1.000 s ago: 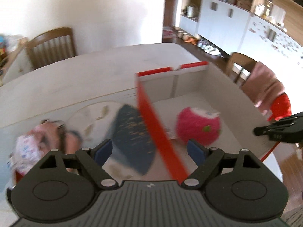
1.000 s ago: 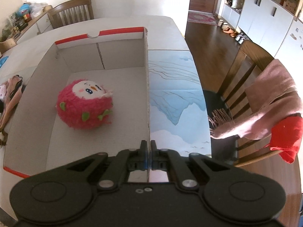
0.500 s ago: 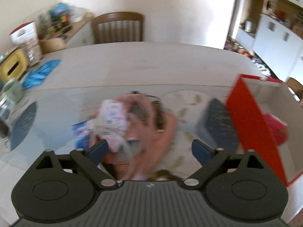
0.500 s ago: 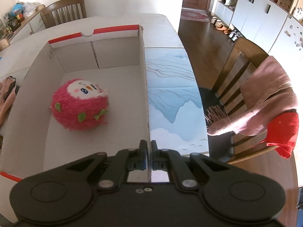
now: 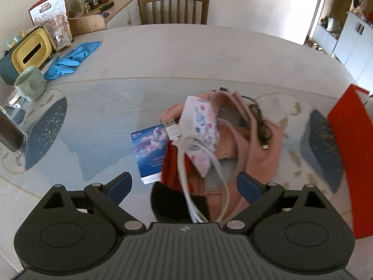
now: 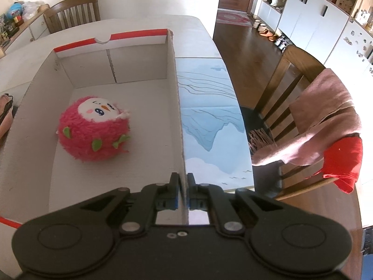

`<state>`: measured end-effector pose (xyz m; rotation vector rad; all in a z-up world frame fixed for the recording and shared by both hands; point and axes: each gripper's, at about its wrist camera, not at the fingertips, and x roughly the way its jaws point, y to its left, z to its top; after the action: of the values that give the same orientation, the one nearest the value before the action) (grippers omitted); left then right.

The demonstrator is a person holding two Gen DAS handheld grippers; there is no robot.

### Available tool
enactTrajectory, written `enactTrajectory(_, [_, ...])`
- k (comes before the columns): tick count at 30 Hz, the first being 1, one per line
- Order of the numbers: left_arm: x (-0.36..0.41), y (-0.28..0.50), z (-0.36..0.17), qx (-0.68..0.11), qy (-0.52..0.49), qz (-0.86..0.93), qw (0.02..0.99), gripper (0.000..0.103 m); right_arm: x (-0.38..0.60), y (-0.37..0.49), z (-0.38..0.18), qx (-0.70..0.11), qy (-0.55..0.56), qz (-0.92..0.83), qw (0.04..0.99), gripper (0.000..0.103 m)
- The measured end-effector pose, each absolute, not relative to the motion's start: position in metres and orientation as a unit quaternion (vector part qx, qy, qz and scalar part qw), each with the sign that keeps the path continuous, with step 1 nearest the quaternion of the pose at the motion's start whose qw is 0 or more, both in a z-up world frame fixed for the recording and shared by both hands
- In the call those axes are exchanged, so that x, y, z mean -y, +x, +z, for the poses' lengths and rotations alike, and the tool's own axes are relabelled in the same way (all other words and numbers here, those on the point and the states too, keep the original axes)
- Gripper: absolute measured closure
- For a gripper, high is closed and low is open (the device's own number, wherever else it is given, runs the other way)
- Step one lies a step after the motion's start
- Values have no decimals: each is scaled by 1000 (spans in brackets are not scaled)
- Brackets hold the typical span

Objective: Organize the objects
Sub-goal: 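Move the left tool back to the white USB cable on the table, then close the left tool on the white USB cable and lift it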

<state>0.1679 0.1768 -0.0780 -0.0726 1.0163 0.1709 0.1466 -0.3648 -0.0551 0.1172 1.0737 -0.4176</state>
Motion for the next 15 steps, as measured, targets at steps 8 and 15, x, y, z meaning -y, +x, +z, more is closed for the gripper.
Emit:
enactTrajectory(8, [-187,180,-92,-493,-36,85,865,40,363,147,-56,-508,51,-206,835,96])
enactTrajectory(15, [-181,185,-99,-505,-7,86,859,69,362,147,-56,-507,52,-209,834,96])
